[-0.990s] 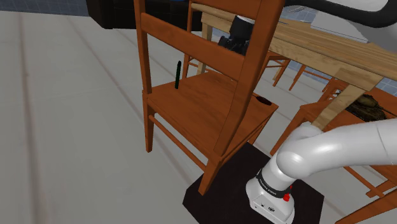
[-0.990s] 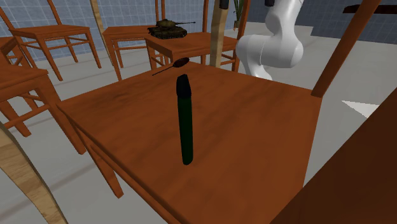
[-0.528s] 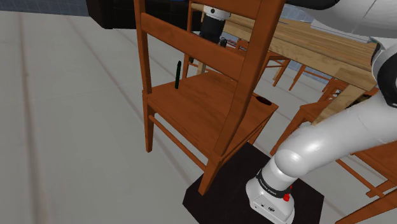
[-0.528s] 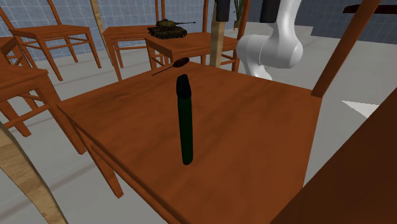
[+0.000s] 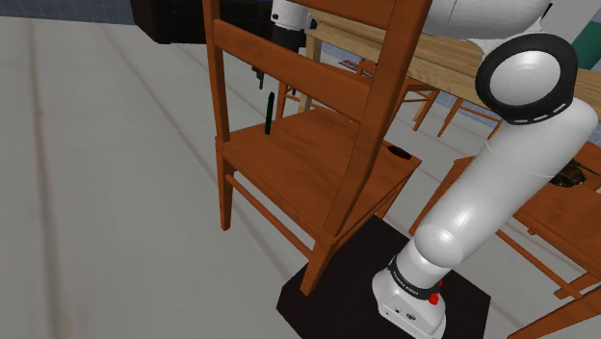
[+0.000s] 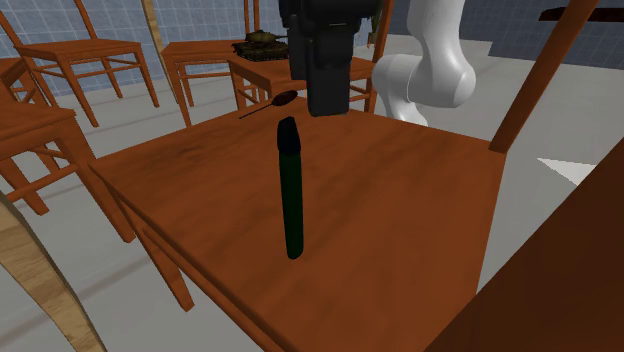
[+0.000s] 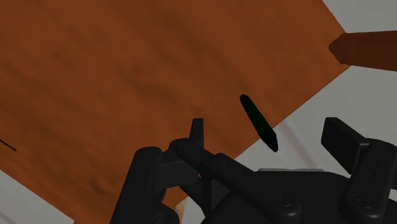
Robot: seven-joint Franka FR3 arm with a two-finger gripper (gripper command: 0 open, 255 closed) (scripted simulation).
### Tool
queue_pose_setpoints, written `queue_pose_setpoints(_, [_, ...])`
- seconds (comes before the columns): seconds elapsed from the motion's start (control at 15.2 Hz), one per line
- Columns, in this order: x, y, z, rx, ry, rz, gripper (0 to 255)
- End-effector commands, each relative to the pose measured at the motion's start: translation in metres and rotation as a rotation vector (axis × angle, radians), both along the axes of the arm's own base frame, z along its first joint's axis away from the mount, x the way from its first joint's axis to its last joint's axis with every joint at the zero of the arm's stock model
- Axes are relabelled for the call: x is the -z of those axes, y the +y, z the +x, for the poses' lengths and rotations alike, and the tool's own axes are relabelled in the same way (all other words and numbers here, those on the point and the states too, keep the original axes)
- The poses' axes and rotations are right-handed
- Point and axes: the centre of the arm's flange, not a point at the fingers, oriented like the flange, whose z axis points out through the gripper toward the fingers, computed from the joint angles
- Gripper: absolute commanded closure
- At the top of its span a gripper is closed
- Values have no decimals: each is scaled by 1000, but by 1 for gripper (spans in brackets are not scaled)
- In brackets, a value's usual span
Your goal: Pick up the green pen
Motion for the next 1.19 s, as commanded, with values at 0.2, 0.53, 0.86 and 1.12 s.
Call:
queue_pose_setpoints(0.2, [22, -5, 27, 87, 22, 5, 0])
queue_pose_setpoints(0.53, [47, -5, 27, 87, 22, 5, 0])
queue_pose_setpoints(0.86, [47, -5, 27, 87, 22, 5, 255])
queue_pose_setpoints(1.12, [47, -5, 27, 87, 22, 5, 255])
